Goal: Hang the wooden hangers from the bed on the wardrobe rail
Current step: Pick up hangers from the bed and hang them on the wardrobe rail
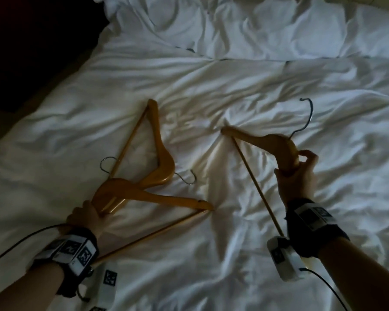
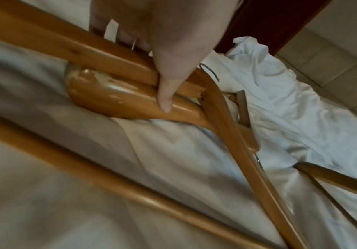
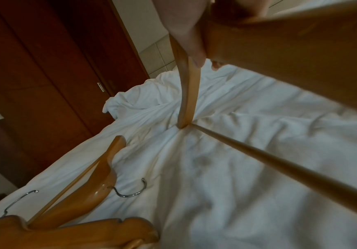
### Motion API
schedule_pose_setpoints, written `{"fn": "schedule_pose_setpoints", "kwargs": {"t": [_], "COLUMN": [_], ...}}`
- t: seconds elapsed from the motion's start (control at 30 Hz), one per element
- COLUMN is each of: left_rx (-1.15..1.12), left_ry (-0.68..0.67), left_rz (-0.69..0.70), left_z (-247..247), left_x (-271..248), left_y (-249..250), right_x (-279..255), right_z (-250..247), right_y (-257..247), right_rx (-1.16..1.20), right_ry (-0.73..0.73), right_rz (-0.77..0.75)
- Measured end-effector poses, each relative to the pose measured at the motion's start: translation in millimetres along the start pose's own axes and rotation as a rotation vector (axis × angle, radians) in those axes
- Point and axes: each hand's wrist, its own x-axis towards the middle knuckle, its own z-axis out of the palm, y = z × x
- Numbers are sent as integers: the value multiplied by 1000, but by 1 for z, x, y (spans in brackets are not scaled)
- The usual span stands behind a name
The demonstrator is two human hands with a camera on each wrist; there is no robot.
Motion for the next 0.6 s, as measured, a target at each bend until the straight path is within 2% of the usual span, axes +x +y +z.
{"fn": "schedule_pose_setpoints", "kwargs": {"t": [0.13, 0.23, 0.4, 0.5, 0.6], "left_rx": [-48, -269, -439, -694, -962], "left_ry": [32, -20, -34, -41, -26], "left_rz": [86, 118, 380, 436, 465], "left_z": [-7, -17, -49, -82, -135], "left_x": [4, -4, -20, -31, -53], "left_y": [1, 7, 17, 21, 18], "right_x": [-12, -23, -50, -61, -69], "right_z": [-4, -1, 9, 2, -18], "right_y": [-12, -19, -35, -58, -100], "right_rx": [-39, -74, -75, -46, -8], "right_ry": [-59, -134, -200, -216, -221], "right_rz": [18, -14, -45, -62, -110]}}
